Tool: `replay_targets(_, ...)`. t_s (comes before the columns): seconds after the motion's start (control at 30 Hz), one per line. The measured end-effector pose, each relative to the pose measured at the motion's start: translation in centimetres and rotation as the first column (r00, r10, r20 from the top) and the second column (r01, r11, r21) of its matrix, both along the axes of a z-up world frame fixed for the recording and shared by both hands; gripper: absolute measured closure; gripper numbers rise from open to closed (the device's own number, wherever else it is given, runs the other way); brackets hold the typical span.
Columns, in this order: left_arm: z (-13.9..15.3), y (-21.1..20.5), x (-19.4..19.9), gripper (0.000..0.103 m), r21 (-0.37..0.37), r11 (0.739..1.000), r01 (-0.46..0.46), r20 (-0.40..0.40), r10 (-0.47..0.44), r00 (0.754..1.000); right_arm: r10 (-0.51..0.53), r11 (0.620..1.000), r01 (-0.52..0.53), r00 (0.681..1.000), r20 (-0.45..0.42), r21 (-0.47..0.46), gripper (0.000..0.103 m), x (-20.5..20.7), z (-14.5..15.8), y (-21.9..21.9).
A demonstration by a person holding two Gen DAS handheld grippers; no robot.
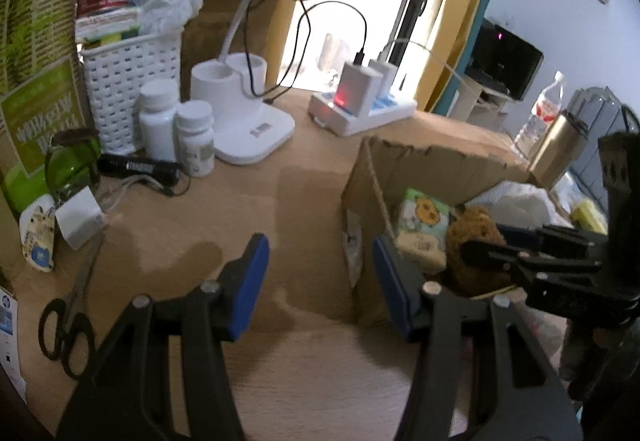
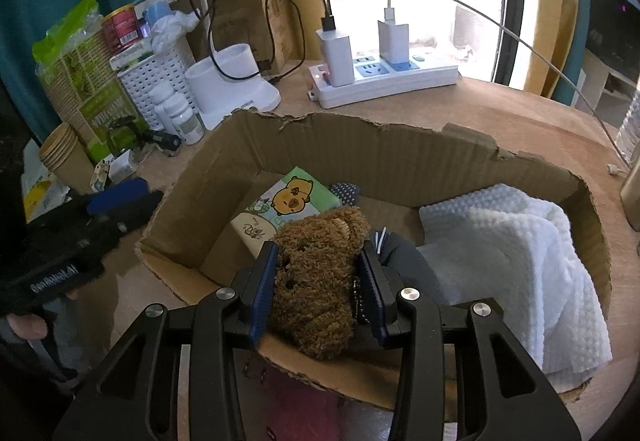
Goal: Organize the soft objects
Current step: 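Lower the tissue pack into the box with the left tool while the right tool lowers the teddy bear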
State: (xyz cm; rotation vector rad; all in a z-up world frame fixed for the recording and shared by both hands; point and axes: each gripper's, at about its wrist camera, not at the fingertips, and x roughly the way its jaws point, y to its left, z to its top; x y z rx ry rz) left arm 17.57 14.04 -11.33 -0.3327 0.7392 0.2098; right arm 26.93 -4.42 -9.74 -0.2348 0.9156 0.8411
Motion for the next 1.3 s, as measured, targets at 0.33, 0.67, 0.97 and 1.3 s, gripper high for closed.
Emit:
replay_targets(0.33, -0.2, -0.1, 0.2, 0.047, 0.001, 1.000, 0.014, 0.004, -0.014, 1.000, 0.061, 0.998, -0.062, 0.998, -0.029, -0.023, 0.059, -0.5, -0.2, 2.4)
replay_targets(0.67, 0.4, 0.0, -0.5, 0.047, -0.001, 1.000, 0.001, 0.020, -0.001, 1.000, 0.035, 0.999, -0.036, 0.999, -0.028, -0.028, 0.051, -0.8, 0.4, 2.0)
replay_targets(0.97, 1.6, -0.7, -1.7, 0.047, 0.015, 1.000, -0.006, 0.051, 0.005, 0.999, 0.014, 1.000, -0.014, 1.000, 0.011, -0.018, 0.049, -1.7, 1.7, 0.5)
replay_targets(1.3, 2.4, -3.5, -2.4, 0.041, 0.032, 0.997, 0.066, 0.055, -0.068, 0.996, -0.008, 1.000, 0.008, 0.999, 0.041, 0.005, 0.049, -3.1, 3.1, -1.5)
